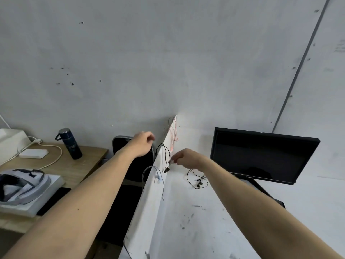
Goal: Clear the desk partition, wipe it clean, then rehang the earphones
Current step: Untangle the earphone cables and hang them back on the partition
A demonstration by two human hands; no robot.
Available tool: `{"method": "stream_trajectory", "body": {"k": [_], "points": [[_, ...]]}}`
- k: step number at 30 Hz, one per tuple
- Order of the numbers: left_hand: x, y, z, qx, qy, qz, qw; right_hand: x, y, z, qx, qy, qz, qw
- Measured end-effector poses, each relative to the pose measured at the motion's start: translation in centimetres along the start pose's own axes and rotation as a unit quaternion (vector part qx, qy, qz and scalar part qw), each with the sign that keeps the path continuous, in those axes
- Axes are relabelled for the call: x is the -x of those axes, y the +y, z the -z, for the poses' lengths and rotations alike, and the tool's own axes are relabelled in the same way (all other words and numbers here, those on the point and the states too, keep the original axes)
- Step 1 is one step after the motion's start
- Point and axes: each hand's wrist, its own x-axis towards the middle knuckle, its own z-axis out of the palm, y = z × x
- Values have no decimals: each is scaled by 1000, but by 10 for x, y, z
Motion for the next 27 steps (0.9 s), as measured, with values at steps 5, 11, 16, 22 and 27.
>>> {"method": "stream_trajectory", "body": {"k": [5,11,16,22,27], "points": [[-30,68,-31,41,-2,-66,997,-11,48,29,6,20,-62,998],[-59,117,-124,67,-93,-39,993,-34,122,45,11,14,-121,992],[-74,98,-209,46,-147,45,987,-66,175,27,86,-6,-137,987],[-90,32,-306,-12,-192,126,973,-127,233,-15,96,-69,-134,984],[-98,-17,-372,-81,-206,90,971,-170,272,-56,110,-97,-122,982]]}}
